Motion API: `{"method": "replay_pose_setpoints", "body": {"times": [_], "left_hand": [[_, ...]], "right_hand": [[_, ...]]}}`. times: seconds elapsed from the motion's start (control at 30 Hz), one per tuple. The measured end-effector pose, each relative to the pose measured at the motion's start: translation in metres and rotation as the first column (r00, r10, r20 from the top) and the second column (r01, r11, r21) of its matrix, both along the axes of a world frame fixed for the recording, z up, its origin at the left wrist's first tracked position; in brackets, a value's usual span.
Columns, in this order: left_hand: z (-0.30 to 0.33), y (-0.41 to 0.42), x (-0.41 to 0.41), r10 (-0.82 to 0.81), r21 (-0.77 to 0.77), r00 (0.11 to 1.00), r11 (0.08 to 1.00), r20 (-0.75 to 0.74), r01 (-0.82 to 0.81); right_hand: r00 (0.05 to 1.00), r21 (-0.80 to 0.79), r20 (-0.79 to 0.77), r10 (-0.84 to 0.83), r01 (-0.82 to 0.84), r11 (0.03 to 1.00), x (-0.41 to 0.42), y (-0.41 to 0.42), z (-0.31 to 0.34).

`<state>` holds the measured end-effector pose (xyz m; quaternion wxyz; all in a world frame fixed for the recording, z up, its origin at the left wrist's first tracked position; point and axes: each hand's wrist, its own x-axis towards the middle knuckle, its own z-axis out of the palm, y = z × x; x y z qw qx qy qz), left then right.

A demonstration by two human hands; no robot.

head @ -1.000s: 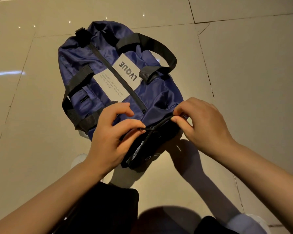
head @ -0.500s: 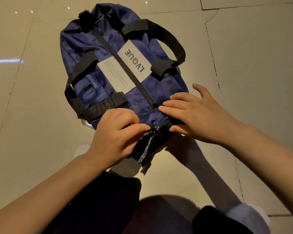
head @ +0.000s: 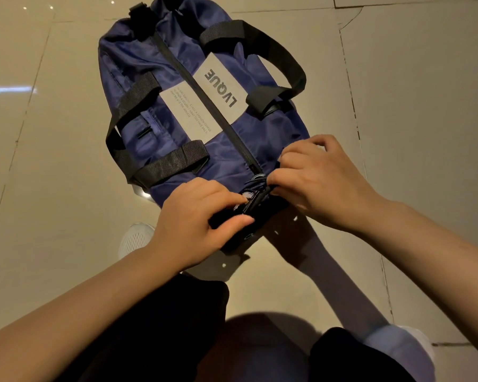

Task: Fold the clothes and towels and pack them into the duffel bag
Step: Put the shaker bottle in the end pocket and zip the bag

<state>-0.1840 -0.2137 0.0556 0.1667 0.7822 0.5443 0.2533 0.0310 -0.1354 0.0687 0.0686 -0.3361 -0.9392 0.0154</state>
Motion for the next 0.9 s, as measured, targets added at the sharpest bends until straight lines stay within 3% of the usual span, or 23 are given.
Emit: {"method": "replay_pose_setpoints", "body": {"times": [0.17, 0.3, 0.43, 0.53, 0.73, 0.83, 0.9], "left_hand": [[0.025, 0.009, 0.013, 0.305, -0.170, 0.940, 0.945, 0.151, -0.279], [0.042, 0.015, 0.008, 0.373, -0.400, 0.881, 0.884, 0.290, -0.243], [0.052, 0.021, 0.001, 0.358, -0.558, 0.918, 0.803, 0.171, -0.209], [0.052, 0.019, -0.010, 0.369, -0.556, 0.929, 0.780, 0.041, -0.286], [0.042, 0.003, -0.017, 0.411, -0.539, 0.911, 0.764, -0.017, -0.355], [0.038, 0.002, -0.015, 0.332, -0.481, 0.928, 0.794, -0.170, -0.372], [0.036, 0.002, -0.012, 0.245, -0.424, 0.923, 0.832, -0.296, -0.357]], "right_hand": [[0.996, 0.090, -0.091, -0.003, 0.011, 0.996, -0.007, 0.004, 0.020], [0.992, 0.107, -0.125, -0.025, 0.039, 0.993, -0.010, 0.006, 0.027], [0.990, 0.085, -0.134, -0.035, 0.047, 0.995, -0.008, 0.002, 0.028], [0.983, 0.029, -0.135, -0.121, 0.126, 0.992, 0.009, 0.008, 0.031], [0.969, 0.059, -0.161, -0.189, 0.201, 0.978, 0.009, -0.004, 0.018], [0.975, 0.111, -0.208, -0.079, 0.104, 0.988, -0.007, -0.028, 0.010], [0.992, 0.170, -0.110, 0.061, -0.042, 0.985, -0.019, -0.039, 0.001]]}}
